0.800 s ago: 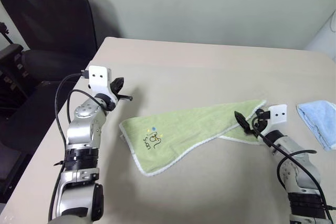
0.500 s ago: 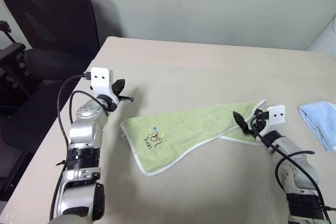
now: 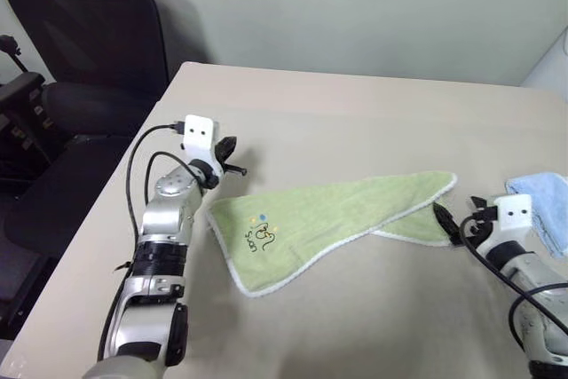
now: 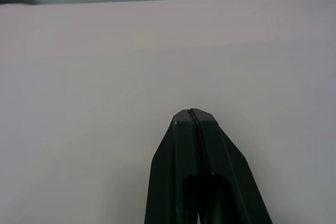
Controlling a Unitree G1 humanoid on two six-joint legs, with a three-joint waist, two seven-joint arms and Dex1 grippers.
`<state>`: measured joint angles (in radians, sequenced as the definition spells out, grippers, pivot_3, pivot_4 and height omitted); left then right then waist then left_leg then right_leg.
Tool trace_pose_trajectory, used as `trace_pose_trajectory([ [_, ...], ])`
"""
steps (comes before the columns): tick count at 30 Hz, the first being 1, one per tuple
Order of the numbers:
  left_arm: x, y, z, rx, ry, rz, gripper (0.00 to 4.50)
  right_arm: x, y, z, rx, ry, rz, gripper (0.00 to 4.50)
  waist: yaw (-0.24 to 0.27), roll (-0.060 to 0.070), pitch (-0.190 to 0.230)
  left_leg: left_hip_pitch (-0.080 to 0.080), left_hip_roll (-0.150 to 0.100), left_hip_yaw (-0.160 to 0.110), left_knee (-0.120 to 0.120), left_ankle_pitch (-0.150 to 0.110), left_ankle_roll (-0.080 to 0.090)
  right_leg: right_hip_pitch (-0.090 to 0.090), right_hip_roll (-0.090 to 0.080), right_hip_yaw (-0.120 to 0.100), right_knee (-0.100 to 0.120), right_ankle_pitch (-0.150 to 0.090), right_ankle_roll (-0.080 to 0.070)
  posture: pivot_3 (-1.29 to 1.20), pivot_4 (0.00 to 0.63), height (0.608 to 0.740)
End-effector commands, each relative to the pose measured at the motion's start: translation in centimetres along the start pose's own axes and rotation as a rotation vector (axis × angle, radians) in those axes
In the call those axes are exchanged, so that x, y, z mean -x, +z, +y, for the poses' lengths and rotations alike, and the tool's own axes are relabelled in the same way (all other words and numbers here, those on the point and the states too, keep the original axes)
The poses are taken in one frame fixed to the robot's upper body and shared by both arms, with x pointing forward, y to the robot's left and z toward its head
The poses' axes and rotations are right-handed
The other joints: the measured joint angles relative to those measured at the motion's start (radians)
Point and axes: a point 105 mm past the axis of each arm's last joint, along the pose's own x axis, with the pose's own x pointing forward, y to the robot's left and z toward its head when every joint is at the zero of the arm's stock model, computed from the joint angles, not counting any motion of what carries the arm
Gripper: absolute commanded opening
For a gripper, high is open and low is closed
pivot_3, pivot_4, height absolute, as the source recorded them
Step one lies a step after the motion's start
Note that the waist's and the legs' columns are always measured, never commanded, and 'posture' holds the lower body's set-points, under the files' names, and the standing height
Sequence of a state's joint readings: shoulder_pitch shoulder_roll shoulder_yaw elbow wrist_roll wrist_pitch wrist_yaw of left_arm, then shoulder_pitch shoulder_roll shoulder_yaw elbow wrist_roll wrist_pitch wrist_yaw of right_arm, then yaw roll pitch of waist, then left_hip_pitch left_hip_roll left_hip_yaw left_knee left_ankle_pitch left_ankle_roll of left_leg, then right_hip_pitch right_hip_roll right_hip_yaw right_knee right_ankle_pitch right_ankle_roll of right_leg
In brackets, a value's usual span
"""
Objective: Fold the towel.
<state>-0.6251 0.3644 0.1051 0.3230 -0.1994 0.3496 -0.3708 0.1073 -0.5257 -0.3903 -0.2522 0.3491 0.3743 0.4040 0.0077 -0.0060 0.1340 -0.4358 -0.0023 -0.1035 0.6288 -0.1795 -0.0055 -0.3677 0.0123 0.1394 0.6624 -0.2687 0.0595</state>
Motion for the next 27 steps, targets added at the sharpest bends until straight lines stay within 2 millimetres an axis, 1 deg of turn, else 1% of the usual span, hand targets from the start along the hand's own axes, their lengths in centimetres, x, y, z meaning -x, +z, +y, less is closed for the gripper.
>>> trace_pose_trajectory([
  [1,0.5,1.1,-0.4,-0.101,-0.088,-0.029,0.0,0.3,3.5,-2.0,0.311,-0.023,-0.052,4.47,-0.005,0.0,0.0,0.0,0.0,0.0,0.0,0.0,0.0,0.0,0.0,0.0,0.0,0.0,0.0,0.0,0.15,0.74],
  [2,0.8,0.9,-0.7,-0.123,-0.124,-0.021,0.0,0.1,3.8,-2.1,0.411,-0.006,-0.044,4.47,-0.009,0.0,0.0,0.0,0.0,0.0,0.0,0.0,0.0,-0.001,0.0,0.001,0.0,0.0,0.001,0.0,0.15,0.74],
  [3,1.6,0.5,-1.4,-0.176,-0.204,-0.002,0.0,-0.4,4.3,-1.9,0.552,0.03,-0.036,4.47,-0.012,0.0,0.0,0.0,0.0,0.0,0.0,-0.001,-0.001,-0.001,0.0,0.002,0.0,0.001,0.001,0.0,0.15,0.74],
  [5,2.8,-0.4,-2.5,-0.239,-0.322,0.031,0.0,-1.0,4.7,-1.8,0.715,0.075,-0.029,4.47,-0.02,0.0,0.0,0.0,0.001,0.0,0.0,-0.002,-0.002,-0.001,0.001,0.002,0.0,0.001,0.0,0.0,0.15,0.74],
  [7,4.3,-1.1,-3.5,-0.266,-0.445,0.065,0.0,-1.6,5.1,-1.9,0.825,0.111,-0.034,4.47,-0.019,-0.001,0.0,0.0,0.002,-0.001,-0.001,-0.002,-0.002,-0.001,0.002,0.0,0.0,0.001,0.0,0.0,0.15,0.74],
  [8,5.4,-1.3,-4.0,-0.273,-0.517,0.08,0.0,-2.3,5.4,-1.6,0.897,0.146,-0.036,4.47,-0.018,-0.001,0.0,0.0,0.002,-0.001,-0.001,-0.002,-0.002,-0.001,0.002,0.0,0.0,0.001,0.0,0.0,0.15,0.74],
  [10,6.8,-1.5,-4.6,-0.277,-0.601,0.099,0.0,-3.2,5.4,-1.3,0.986,0.197,-0.034,4.47,-0.016,-0.001,0.0,-0.001,0.003,-0.001,-0.001,-0.003,-0.002,-0.003,0.002,0.0,0.0,0.0,-0.001,0.0,0.15,0.74],
  [13,8.8,-1.5,-5.0,-0.284,-0.679,0.127,0.0,-4.5,4.9,-0.6,1.073,0.272,-0.034,4.47,-0.011,-0.001,0.0,-0.002,0.003,-0.001,-0.001,-0.003,-0.002,-0.003,0.001,-0.001,0.0,0.0,0.0,0.0,0.15,0.74],
  [16,10.1,-1.2,-5.1,-0.272,-0.712,0.142,0.0,-5.5,4.5,0.0,1.151,0.331,-0.035,4.47,-0.004,-0.001,0.0,-0.002,0.003,-0.002,-0.001,-0.004,-0.002,-0.003,0.001,-0.001,0.001,0.0,-0.001,0.0,0.15,0.74],
  [18,11.1,-1.0,-5.4,-0.274,-0.739,0.149,0.0,-6.1,4.1,0.1,1.226,0.376,-0.024,4.47,-0.003,-0.001,0.0,-0.003,0.003,-0.002,-0.001,-0.004,-0.002,-0.003,0.0,-0.001,0.001,0.001,-0.001,0.0,0.15,0.74],
  [20,12.1,-0.9,-5.6,-0.282,-0.762,0.165,0.0,-6.5,4.0,0.0,1.261,0.397,-0.017,4.47,-0.003,-0.001,0.0,-0.003,0.003,-0.002,-0.001,-0.005,-0.002,-0.003,0.0,-0.001,0.001,0.001,-0.001,0.0,0.15,0.74],
  [24,12.7,-1.0,-5.7,-0.287,-0.761,0.181,0.0,-6.6,4.8,-0.5,1.278,0.403,-0.035,4.47,-0.001,-0.001,0.0,-0.003,0.003,-0.002,-0.001,-0.005,-0.002,-0.003,0.0,-0.002,0.001,0.001,-0.002,0.0,0.15,0.74],
  [27,12.7,-1.1,-5.7,-0.289,-0.752,0.183,0.0,-5.3,4.8,-1.6,1.302,0.415,-0.008,4.47,0.0,-0.001,0.0,-0.003,0.003,-0.002,-0.001,-0.006,-0.003,-0.003,0.0,-0.002,0.001,0.0,-0.003,0.0,0.15,0.74],
])
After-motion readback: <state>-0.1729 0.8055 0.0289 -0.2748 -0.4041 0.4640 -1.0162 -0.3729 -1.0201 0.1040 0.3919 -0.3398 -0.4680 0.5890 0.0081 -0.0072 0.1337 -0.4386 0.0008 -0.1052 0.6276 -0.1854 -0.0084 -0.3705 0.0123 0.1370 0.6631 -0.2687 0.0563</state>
